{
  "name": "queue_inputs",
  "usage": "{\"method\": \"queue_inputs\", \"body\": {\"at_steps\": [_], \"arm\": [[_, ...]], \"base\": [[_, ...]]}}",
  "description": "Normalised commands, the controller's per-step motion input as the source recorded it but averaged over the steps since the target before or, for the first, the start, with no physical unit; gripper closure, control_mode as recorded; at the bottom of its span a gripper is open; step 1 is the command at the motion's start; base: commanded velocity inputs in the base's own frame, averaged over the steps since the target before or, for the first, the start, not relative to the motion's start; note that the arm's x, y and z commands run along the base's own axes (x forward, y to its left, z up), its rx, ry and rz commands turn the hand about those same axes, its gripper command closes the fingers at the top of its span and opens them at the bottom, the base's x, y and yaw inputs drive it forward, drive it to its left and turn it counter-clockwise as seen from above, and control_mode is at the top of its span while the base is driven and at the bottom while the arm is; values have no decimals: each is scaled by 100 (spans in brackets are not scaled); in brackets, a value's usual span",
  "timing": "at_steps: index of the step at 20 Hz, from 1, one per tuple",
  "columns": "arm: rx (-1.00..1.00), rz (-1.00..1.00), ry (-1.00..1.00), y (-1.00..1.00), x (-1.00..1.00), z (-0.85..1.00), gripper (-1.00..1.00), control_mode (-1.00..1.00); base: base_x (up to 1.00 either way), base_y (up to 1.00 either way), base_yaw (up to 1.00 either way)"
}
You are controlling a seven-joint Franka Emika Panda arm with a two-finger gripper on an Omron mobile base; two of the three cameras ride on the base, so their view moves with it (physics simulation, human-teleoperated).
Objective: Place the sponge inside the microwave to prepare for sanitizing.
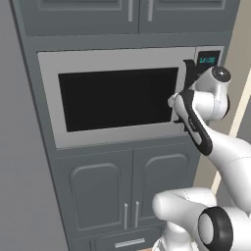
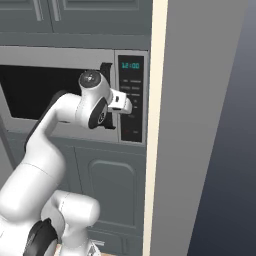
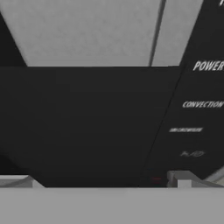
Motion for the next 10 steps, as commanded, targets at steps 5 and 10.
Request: {"method": "queue_inputs", "body": {"at_steps": [5,10], "arm": [[0,1,-8,2,22,-10,100,-100],[0,0,-6,0,3,-1,100,-100]], "base": [[0,0,0],[0,0,0]]}}
